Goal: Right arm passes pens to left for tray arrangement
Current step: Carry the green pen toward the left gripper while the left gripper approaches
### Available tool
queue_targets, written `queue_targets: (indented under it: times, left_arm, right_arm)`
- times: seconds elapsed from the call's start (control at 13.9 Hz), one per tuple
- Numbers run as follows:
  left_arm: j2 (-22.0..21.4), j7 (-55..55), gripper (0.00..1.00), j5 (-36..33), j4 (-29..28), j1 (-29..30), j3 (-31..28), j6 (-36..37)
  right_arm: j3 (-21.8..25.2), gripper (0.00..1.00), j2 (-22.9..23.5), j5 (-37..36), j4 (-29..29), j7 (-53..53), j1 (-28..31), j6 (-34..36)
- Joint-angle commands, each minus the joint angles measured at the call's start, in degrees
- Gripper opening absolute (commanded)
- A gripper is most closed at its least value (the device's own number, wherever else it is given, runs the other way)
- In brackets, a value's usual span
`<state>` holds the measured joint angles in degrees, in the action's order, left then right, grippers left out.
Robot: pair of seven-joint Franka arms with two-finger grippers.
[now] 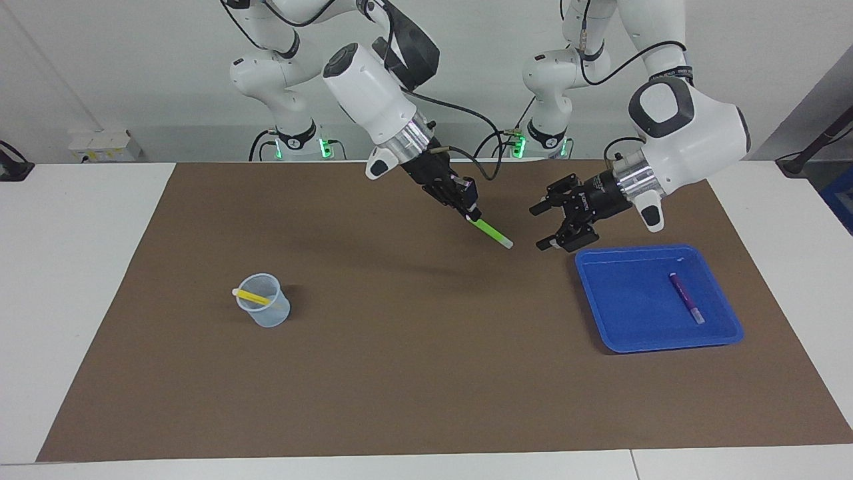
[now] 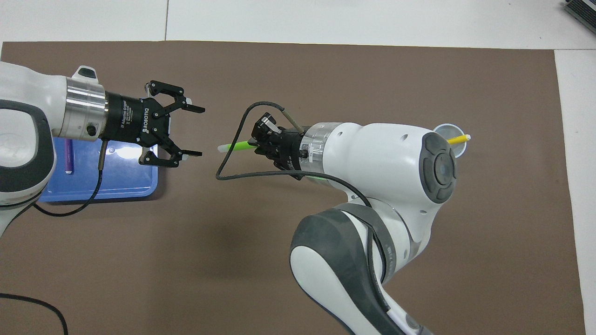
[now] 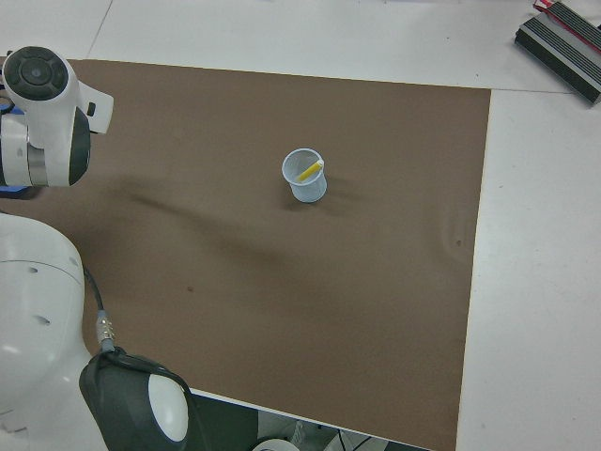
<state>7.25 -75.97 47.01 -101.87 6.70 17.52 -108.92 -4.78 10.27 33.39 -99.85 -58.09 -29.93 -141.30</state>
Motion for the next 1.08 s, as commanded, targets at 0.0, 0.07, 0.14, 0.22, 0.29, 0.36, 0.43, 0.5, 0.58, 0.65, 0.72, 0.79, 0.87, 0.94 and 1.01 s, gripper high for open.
queue_targets:
  times: [0.0,0.07,0.14,0.22,0.29,0.36,0.43,0.5,0.58,0.65,0.72,0.79,0.87,0.94,1.01]
  left_arm:
    - [-1.45,-2.08,0.87,0.63,-2.10,-2.75,-0.38,-2.52]
    - [-1.45,-1.82,0.87,0.28,-2.19,-2.75,-0.29,-3.13]
    - [-1.54,-1.82,0.87,0.28,-2.54,-3.45,-0.38,-3.74]
    - [-1.97,-1.73,0.86,0.19,-3.24,-3.80,-0.38,-4.62]
    - [-2.33,-1.55,0.85,0.19,-4.81,-4.06,-0.29,-6.98]
    - [-2.76,-1.55,0.85,0.19,-5.87,-5.20,-0.29,-9.35]
    - [-2.77,-1.64,0.84,0.19,-6.23,-5.56,-0.29,-10.51]
    - [-2.77,-1.81,0.82,0.19,-6.23,-5.65,-0.29,-11.21]
    - [-2.77,-2.08,0.78,0.19,-6.32,-5.91,-0.29,-11.92]
    - [-2.77,-2.43,0.78,0.28,-6.58,-6.87,-0.29,-13.06]
    - [-2.77,-2.60,0.77,0.28,-6.76,-7.23,-0.29,-13.33]
    - [-2.77,-2.78,0.77,0.28,-6.85,-7.67,-0.29,-13.42]
    - [-2.94,-2.78,0.74,0.28,-7.54,-8.11,-0.29,-13.42]
    - [-3.21,-2.61,0.67,0.28,-7.90,-8.11,-0.29,-13.25]
    - [-3.47,-2.35,0.55,0.28,-8.34,-8.02,-0.29,-12.81]
  right_arm:
    - [0.12,0.11,0.37,1.59,0.01,-0.71,-0.48,-1.17]
    - [0.12,0.11,0.37,1.59,0.01,-0.71,-0.48,-1.26]
    - [0.12,0.11,0.37,1.59,0.01,-0.71,-0.48,-1.26]
    - [0.12,0.11,0.37,1.59,0.01,-0.71,-0.48,-1.26]
    - [0.12,0.11,0.37,1.50,-0.08,-0.71,-0.48,-1.26]
    - [0.12,0.11,0.37,1.50,-0.08,-0.63,-0.48,-1.26]
    - [0.12,0.11,0.37,1.59,-0.08,-0.71,-0.48,-1.17]
    - [0.12,0.11,0.46,1.59,0.01,-0.71,-0.48,-1.26]
    - [0.12,0.11,0.54,1.59,0.01,-0.80,-0.48,-1.26]
    - [0.12,0.11,0.63,1.59,0.01,-0.80,-0.74,-1.26]
    - [0.12,0.11,0.72,1.59,0.01,-0.80,-1.09,-1.26]
    - [0.12,0.11,0.72,1.59,0.01,-0.80,-1.18,-1.26]
    - [0.12,0.11,0.81,1.59,0.01,-0.80,-1.18,-1.26]
    - [0.12,0.11,0.81,1.59,0.01,-0.71,-1.09,-1.26]
    - [0.12,0.11,0.81,1.59,0.01,-0.71,-1.18,-1.26]
